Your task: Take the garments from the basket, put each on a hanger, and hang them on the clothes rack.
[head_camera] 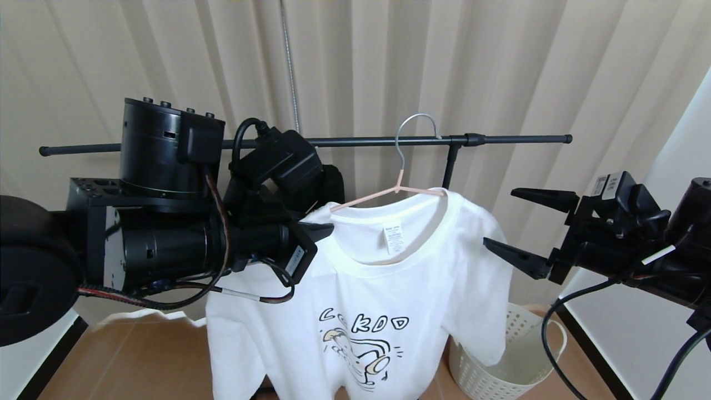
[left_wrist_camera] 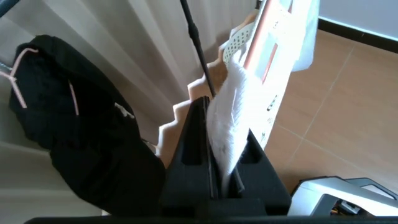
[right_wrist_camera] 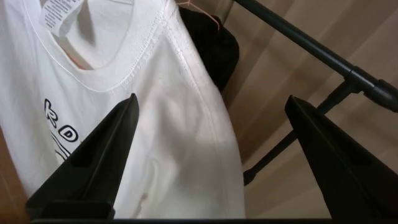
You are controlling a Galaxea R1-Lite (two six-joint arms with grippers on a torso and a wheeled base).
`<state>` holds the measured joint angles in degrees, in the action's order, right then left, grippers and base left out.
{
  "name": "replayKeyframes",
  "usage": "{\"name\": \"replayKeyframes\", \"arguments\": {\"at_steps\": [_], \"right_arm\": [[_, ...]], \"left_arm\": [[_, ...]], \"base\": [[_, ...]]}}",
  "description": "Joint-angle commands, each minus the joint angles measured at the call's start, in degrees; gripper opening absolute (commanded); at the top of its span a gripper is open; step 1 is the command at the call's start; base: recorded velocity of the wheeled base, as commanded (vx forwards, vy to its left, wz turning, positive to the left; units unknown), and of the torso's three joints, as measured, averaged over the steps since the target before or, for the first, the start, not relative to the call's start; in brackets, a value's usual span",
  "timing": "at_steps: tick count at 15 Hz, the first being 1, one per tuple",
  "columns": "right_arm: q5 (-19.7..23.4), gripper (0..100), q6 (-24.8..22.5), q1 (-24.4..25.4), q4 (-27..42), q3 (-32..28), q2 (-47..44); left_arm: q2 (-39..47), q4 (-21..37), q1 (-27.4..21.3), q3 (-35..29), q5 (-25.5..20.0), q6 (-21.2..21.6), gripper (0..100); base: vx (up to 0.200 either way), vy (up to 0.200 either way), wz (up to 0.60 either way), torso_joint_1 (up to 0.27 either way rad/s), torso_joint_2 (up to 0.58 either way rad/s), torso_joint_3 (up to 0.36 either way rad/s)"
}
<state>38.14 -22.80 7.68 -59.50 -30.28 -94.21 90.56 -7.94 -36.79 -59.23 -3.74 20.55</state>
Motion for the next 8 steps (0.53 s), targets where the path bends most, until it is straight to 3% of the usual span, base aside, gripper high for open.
{"name": "replayKeyframes", "arguments": {"at_steps": [1,5,8], "right_arm": [[0.0,100,-4.89,-0.47,0.0,0.31,-2.12],[-0.44,100,-10.51,-0.82,0.0,0.4,-6.16],[-2.28,100,-10.95,-0.82,-0.35,-0.22,-8.8]], "left_arm": [[-1.71,-0.68,0.05,0.96,0.58,-0.25,0],[-3.29,-3.05,0.05,2.11,1.02,-0.34,0],[-4.26,-3.05,0.05,2.81,1.02,-0.34,0]], "base": [[0.0,0.0,0.0,0.0,0.0,0.0],[0.0,0.0,0.0,0.0,0.0,0.0],[0.0,0.0,0.0,0.0,0.0,0.0]]}}
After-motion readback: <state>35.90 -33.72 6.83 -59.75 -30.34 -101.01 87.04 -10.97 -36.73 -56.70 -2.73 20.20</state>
